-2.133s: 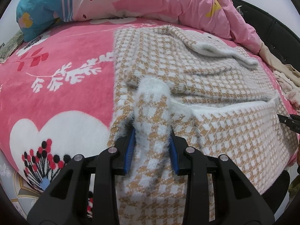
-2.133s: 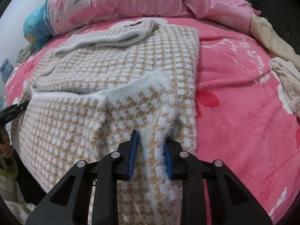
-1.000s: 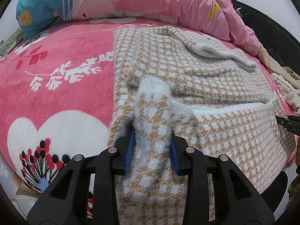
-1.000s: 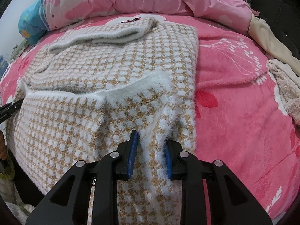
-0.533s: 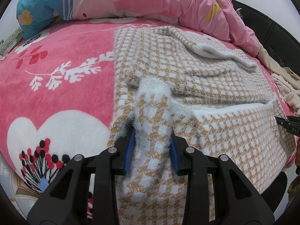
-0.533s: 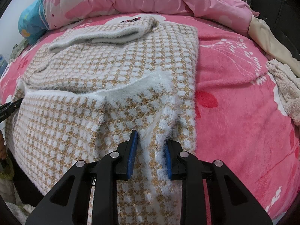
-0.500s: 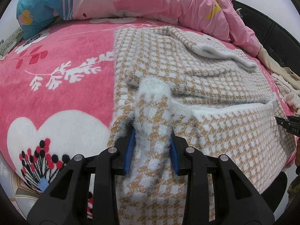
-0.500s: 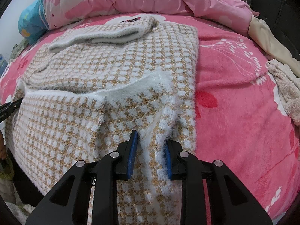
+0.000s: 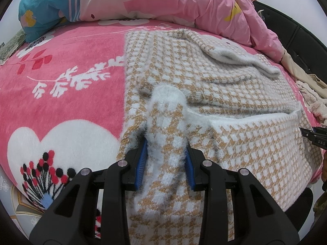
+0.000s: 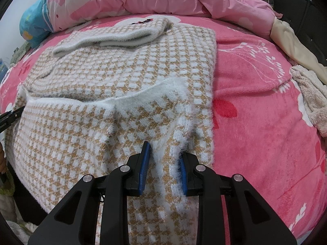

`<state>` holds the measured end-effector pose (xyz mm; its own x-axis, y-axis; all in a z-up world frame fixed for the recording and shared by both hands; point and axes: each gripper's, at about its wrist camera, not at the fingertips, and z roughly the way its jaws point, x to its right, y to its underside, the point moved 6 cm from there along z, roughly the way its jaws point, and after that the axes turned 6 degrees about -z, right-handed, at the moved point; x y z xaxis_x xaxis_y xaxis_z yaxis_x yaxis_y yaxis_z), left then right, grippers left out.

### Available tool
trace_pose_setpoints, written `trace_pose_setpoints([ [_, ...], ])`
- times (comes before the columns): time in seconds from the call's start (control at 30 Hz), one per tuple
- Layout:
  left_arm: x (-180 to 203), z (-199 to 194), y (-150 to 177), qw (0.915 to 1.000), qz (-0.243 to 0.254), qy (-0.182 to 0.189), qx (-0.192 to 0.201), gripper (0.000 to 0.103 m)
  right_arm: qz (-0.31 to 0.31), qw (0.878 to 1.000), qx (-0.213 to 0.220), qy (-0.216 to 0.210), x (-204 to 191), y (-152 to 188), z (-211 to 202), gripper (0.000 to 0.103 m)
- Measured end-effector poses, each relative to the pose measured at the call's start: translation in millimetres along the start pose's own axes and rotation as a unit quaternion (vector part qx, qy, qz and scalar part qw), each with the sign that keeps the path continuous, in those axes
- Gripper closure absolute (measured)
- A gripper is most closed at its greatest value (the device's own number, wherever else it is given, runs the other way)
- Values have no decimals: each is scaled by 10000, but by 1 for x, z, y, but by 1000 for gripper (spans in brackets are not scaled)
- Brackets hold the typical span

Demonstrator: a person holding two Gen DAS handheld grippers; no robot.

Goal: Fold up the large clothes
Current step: 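Grasp the coat's white edge with the right gripper beside the left gripper, then lift the coat with both grippers and fold it over onto itself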

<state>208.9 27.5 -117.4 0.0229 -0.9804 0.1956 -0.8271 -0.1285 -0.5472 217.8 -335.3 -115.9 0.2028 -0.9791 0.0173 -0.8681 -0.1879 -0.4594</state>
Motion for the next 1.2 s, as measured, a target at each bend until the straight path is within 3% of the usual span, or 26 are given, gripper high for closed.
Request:
trace_pose_setpoints([
  [0.13,2,-1,-1,10000,5,-39,15,70,-74,9999,46,99,1,0,-2,78],
  [0.23,5,-2,0,9999,36,-100,69,73,-130,9996,130,225,-3,1,-6,88],
  [0.4,13,-12,2,9994,130,-122,287,90,-127,9983,428,382,-1,3,-25,94],
  [0.5,17,-28,3,9983,172,-106,542,95,-33,9970,651,407,3,6,-43,95],
  [0.77,23,-91,16,9900,350,-165,1357,96,-28,9873,1430,690,-10,27,-104,95],
  [1.0,29,-144,29,9809,418,-176,1890,96,167,9763,2065,631,-12,47,-151,95],
  [1.2,36,-177,19,9735,464,-103,2235,97,203,9697,2348,641,-13,32,-166,95],
])
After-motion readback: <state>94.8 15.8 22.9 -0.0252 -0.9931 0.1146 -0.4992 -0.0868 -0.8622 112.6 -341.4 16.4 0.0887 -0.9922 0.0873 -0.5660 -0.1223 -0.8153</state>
